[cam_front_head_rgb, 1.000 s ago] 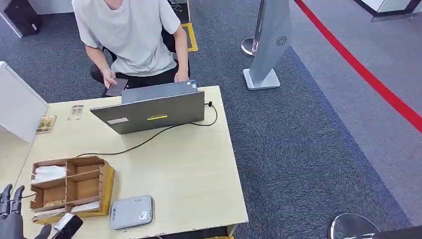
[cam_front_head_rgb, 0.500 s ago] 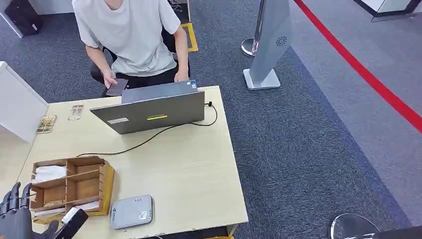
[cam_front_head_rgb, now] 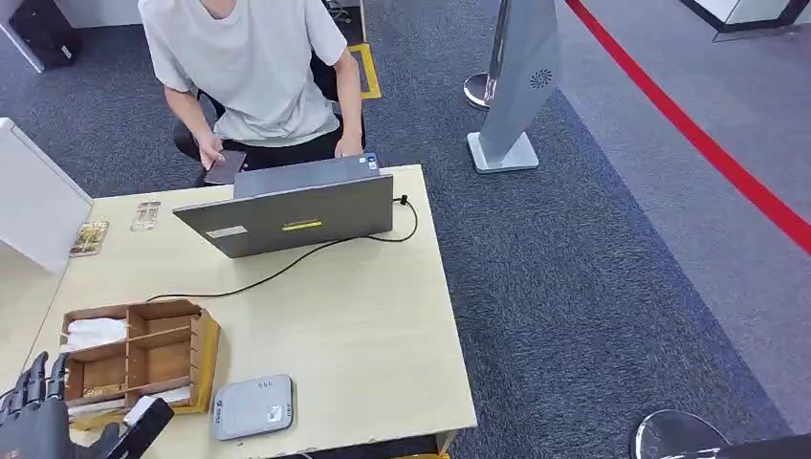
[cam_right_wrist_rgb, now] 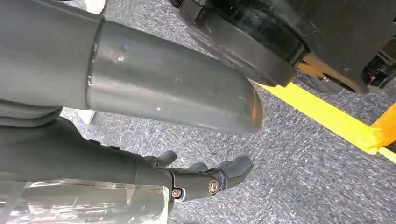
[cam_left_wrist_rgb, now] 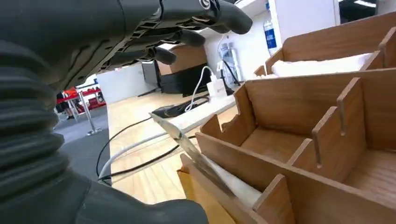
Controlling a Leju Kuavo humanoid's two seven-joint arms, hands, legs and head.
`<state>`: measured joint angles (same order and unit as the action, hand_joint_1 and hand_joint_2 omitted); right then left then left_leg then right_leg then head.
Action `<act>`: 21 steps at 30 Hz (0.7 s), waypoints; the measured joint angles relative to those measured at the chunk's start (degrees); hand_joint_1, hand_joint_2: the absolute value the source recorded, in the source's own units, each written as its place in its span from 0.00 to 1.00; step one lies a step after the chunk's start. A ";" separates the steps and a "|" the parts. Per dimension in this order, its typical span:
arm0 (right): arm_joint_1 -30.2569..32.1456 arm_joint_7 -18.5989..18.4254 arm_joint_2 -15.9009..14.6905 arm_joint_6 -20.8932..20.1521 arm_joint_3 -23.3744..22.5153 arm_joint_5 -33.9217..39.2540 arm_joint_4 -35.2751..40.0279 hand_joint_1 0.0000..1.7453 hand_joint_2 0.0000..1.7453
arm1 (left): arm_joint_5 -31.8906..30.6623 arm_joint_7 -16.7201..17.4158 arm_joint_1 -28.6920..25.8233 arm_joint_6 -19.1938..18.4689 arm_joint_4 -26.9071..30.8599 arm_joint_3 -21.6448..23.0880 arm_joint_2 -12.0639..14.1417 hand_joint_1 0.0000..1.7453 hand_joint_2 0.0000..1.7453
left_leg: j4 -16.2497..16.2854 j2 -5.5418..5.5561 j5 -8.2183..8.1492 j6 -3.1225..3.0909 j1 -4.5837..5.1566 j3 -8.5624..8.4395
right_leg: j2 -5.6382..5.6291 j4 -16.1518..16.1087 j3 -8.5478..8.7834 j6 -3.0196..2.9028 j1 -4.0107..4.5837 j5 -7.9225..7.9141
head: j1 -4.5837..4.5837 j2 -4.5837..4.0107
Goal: Pass the card to the sensor for recognition and then transmit it.
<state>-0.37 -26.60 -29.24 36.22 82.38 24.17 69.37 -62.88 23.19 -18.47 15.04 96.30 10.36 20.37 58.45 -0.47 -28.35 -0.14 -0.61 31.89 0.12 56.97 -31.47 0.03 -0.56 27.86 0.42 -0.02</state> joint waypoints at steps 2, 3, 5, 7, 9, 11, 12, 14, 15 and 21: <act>0.02 -0.59 0.00 0.42 -0.02 -0.11 0.13 0.00 0.00 | -0.22 0.55 -0.37 0.15 -0.02 -0.44 -0.13 0.00 1.00 | 0.00 0.00 0.00 0.00 0.00 0.00 | 0.00 0.00 0.00 0.00 0.00 0.00 | 0.00 0.00; 0.03 -0.79 0.00 0.53 0.00 -0.13 0.15 0.00 0.00 | -0.37 0.79 -0.58 0.24 -0.02 -0.78 -0.26 0.00 1.00 | 0.00 0.00 0.00 0.00 0.00 0.00 | 0.00 0.00 0.00 0.00 0.00 0.00 | 0.00 0.00; 0.03 -1.03 0.00 0.74 0.00 -0.13 0.33 0.00 0.00 | -0.57 1.18 -0.97 0.46 -0.02 -1.40 -0.50 0.00 1.00 | 0.00 0.00 0.00 0.00 0.00 0.00 | 0.00 0.00 0.00 0.00 0.00 0.00 | -0.02 0.00; 0.02 -1.20 0.00 0.77 0.00 -0.13 0.33 0.00 0.00 | -0.70 1.20 -1.28 0.55 -0.05 -1.75 -0.66 0.00 1.00 | 0.00 0.00 0.00 0.00 0.00 0.00 | 0.00 0.00 0.00 0.00 0.00 0.00 | 0.00 0.00; 0.03 -1.40 0.00 0.77 0.00 -0.13 0.37 0.00 0.00 | -0.72 1.23 -1.49 0.57 -0.02 -2.12 -0.85 0.00 1.00 | 0.00 0.00 0.00 0.00 0.00 0.00 | 0.00 0.00 0.00 0.00 0.00 0.00 | 0.00 0.00; 0.02 -1.40 0.00 0.77 0.00 -0.13 0.42 0.00 0.00 | -0.72 1.23 -1.54 0.59 -0.02 -2.38 -0.94 0.00 1.00 | 0.00 0.00 0.00 0.00 0.00 0.00 | 0.00 0.00 0.00 0.00 0.00 0.00 | 0.00 0.00; 0.02 -1.40 0.00 0.77 0.00 -0.13 0.46 0.00 0.00 | -0.72 1.23 -1.58 0.59 -0.05 -2.47 -0.96 0.00 1.00 | 0.00 0.00 0.00 0.00 0.00 0.00 | 0.00 0.00 0.00 0.00 0.00 0.00 | 0.00 0.00; 0.02 -1.40 0.00 0.77 -0.02 -0.13 0.52 0.00 0.00 | -0.74 1.23 -1.62 0.59 -0.05 -2.60 -1.09 0.00 1.00 | 0.00 0.00 0.00 0.00 0.00 0.00 | 0.00 0.00 0.00 0.00 0.00 0.00 | -0.02 0.00; 0.02 -1.40 0.00 0.77 0.00 -0.13 0.57 0.00 0.00 | -0.74 1.23 -1.65 0.59 -0.05 -2.65 -1.16 0.00 1.00 | 0.00 0.00 0.00 0.00 0.00 0.00 | 0.00 0.00 0.00 0.00 0.00 0.00 | 0.00 0.00; 0.02 -1.51 0.00 0.81 0.00 -0.15 0.61 0.00 0.00 | -0.83 1.27 -1.73 0.57 -0.05 -2.80 -1.53 1.00 1.00 | 0.00 0.00 0.00 0.00 0.00 0.00 | 0.00 0.00 0.01 0.00 0.00 0.00 | 0.00 0.00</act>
<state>-0.35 -28.11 -29.24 37.03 82.38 24.02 69.99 -63.71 24.46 -20.20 15.61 96.26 7.56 18.84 58.45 -0.46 -28.35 -0.14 -0.61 31.88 0.12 56.97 -31.46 0.03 -0.55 27.85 0.42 -0.02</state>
